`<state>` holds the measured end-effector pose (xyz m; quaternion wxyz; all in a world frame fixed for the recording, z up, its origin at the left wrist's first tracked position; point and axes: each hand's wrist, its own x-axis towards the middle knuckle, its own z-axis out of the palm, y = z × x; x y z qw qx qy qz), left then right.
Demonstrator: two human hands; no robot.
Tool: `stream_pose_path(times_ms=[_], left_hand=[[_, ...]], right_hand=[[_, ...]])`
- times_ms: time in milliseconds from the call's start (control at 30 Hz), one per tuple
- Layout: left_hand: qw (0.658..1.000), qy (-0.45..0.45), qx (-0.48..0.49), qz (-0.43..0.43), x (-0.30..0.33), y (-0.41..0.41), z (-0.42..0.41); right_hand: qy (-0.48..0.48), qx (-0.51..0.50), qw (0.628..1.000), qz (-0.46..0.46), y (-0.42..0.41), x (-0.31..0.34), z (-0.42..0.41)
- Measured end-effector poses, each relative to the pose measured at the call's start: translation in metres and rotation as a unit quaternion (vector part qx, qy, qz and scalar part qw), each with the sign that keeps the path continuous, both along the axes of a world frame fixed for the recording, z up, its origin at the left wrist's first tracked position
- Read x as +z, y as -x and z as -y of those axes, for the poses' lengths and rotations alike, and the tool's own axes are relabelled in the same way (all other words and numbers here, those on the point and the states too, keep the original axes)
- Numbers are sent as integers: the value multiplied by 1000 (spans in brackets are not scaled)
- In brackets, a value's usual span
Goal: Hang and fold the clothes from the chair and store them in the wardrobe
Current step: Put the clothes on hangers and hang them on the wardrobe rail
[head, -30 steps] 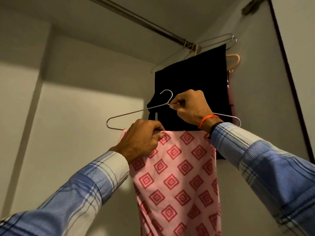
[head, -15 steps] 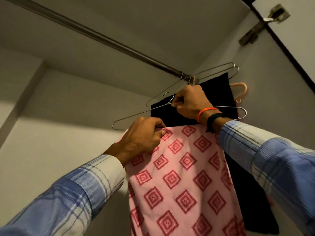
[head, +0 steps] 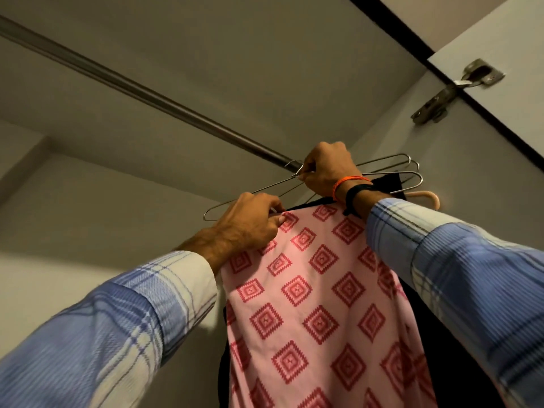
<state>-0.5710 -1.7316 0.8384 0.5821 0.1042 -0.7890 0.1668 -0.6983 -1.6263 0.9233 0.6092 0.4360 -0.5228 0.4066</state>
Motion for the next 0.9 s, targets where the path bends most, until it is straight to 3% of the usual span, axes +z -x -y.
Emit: stream_pose_path(times_ms=[400,900], left_hand=[[1000,-1,24,-9,51,13,11],[999,-16,44,-16,39,16,37]], right_hand=[[13,-8,1000,5,2,42,13],[-32,-62,997,-27,-7,19,21]])
